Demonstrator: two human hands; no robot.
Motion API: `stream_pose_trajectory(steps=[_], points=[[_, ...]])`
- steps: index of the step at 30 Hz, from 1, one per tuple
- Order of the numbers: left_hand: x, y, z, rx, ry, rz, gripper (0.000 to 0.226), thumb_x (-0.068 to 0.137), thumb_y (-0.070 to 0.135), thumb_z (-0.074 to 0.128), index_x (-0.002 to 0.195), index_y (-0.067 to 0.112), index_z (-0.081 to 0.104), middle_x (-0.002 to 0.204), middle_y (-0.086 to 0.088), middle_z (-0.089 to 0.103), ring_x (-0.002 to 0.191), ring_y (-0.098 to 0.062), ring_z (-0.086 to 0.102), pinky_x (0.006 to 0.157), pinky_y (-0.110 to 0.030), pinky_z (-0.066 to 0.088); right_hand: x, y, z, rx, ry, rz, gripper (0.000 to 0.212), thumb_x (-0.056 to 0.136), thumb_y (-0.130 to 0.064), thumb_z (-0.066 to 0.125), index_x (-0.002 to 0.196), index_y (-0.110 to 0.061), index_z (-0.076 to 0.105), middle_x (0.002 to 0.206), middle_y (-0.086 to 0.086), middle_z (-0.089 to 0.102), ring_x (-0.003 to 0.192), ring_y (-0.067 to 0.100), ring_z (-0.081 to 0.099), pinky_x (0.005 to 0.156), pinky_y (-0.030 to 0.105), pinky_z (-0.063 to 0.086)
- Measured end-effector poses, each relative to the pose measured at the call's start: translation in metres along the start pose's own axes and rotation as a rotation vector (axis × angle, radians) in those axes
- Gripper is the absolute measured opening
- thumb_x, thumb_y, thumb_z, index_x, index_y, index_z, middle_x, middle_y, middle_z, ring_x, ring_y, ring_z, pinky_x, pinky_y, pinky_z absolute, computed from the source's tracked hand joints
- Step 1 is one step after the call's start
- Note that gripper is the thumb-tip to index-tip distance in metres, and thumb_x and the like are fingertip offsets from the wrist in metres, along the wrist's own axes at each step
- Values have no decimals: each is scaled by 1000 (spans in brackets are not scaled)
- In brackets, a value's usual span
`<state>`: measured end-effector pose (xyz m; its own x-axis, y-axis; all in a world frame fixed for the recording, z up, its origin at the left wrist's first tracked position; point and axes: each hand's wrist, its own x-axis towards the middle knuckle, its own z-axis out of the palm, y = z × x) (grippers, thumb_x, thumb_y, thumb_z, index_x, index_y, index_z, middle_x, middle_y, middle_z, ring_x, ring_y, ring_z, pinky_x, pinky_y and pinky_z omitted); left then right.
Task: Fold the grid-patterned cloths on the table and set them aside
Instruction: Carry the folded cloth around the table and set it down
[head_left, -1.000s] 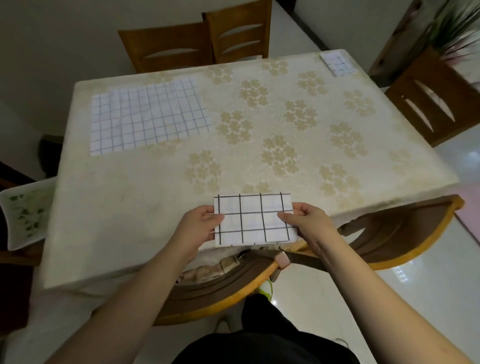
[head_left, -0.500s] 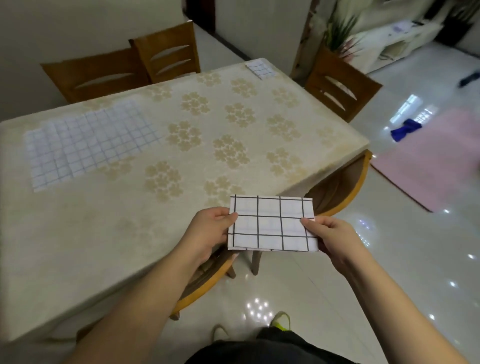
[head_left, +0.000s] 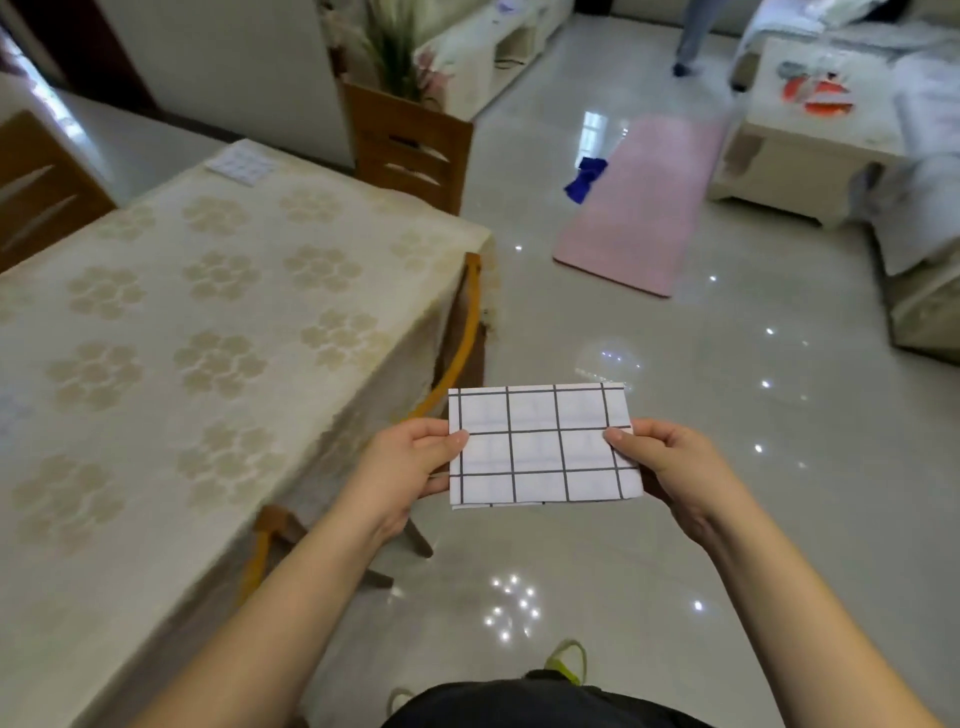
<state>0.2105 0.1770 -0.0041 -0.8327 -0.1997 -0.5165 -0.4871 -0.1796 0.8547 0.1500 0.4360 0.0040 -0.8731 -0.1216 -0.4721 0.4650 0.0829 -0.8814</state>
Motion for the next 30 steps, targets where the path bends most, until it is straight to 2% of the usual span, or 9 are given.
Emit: stream_pose_trajectory(steps=[3, 8, 14, 19, 23, 28, 30], points=[[17, 7, 58, 22, 3, 11, 14, 96, 12, 59, 99, 1, 67, 83, -10, 74, 61, -11, 69, 50, -18, 51, 6, 0, -51, 64, 52, 13, 3, 87, -6, 69, 86, -9, 71, 77, 4, 75, 65, 14, 71, 59, 21, 54], [37, 17, 123, 128, -14, 29, 18, 98, 15, 56, 102, 1, 67, 88, -11, 75, 68, -13, 69, 52, -20, 51, 25, -5, -107, 114, 98, -6, 12, 86, -8, 71, 99, -8, 69, 83, 4, 77, 70, 15, 71, 69, 29, 54], [56, 25, 162, 232, -77, 92, 18, 95, 15, 60, 109, 4, 64, 93, -11, 76, 87, -25, 72, 76, -36, 59, 44, -13, -140, 132, 142, -45, 10, 92, -20, 65, 97, -14, 71, 90, 4, 77, 79, 18, 71, 79, 39, 53], [80, 42, 178, 240, -112, 98, 15, 96, 15, 60, 109, 10, 65, 94, -6, 77, 87, -22, 73, 68, -27, 57, 72, -24, -152, 160, 170, -60, 8, 92, -14, 65, 98, -11, 70, 84, 6, 76, 76, 19, 71, 73, 37, 54], [115, 51, 181, 232, -83, 79, 17, 98, 23, 57, 106, 12, 67, 93, -4, 77, 80, -16, 71, 66, -27, 55, 103, -36, -150, 154, 146, -49, 7, 91, -10, 66, 98, -10, 68, 82, 3, 77, 71, 15, 72, 67, 31, 56], [178, 66, 175, 167, -62, 46, 15, 97, 22, 57, 96, 12, 69, 83, -4, 75, 73, -14, 68, 60, -28, 53, 157, -63, -139, 119, 121, -66, 8, 90, -6, 67, 97, -9, 69, 76, 1, 76, 67, 13, 71, 56, 23, 54], [204, 77, 170, 144, -58, 38, 15, 97, 21, 58, 96, 10, 68, 82, -6, 73, 71, -16, 67, 62, -31, 55, 181, -76, -132, 85, 118, -80, 9, 89, -5, 68, 97, -9, 69, 75, 1, 75, 67, 13, 71, 56, 22, 53]])
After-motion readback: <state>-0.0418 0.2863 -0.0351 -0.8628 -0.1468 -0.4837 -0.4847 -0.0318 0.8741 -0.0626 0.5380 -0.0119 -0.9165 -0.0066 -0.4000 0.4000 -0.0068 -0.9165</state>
